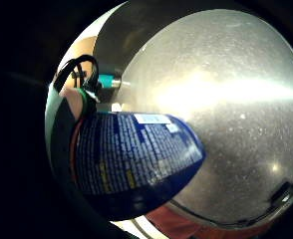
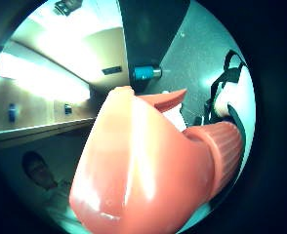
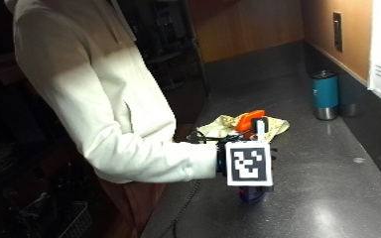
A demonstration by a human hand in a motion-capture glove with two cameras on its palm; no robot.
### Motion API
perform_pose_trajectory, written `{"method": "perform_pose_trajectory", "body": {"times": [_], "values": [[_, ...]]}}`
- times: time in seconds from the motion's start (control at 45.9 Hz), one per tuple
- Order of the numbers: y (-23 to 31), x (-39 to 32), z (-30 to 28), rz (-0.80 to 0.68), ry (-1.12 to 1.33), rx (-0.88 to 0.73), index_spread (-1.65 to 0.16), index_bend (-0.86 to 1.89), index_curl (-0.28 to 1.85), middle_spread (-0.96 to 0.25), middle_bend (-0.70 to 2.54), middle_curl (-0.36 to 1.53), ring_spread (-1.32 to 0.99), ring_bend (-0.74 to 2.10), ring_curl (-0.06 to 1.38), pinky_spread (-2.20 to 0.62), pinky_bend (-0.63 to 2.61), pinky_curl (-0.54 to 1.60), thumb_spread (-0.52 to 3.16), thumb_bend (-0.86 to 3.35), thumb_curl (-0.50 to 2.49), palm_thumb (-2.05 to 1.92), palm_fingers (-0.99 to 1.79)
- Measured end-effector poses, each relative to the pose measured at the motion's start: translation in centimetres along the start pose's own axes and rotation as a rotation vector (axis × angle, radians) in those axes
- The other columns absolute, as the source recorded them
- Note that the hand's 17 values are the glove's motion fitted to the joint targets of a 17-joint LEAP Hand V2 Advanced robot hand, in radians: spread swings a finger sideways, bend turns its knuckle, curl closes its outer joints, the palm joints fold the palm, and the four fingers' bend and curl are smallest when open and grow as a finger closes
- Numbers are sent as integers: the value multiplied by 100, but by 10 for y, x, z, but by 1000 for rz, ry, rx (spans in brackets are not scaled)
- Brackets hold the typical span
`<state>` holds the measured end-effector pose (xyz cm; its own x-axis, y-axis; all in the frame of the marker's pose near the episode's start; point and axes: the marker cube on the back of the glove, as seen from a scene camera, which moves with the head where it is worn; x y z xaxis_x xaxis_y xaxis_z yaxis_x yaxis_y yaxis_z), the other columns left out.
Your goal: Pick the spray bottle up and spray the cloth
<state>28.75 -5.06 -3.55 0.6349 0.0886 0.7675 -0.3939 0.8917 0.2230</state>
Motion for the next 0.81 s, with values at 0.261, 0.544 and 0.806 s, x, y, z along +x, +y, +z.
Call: {"method": "perform_pose_trajectory", "body": {"times": [0.261,0.544,0.806], "values": [[-23,-28,49,-49,424,-204,-15,40,46,-9,49,45,-16,44,36,-14,25,33,37,-3,62,99,137],[-30,-105,110,-70,824,-456,-15,44,49,-11,51,46,-17,46,38,-17,28,35,24,-3,67,97,138],[-21,-161,169,1,1193,-598,-15,45,51,-11,52,47,-17,47,39,-18,29,36,20,-3,71,97,137]]}}
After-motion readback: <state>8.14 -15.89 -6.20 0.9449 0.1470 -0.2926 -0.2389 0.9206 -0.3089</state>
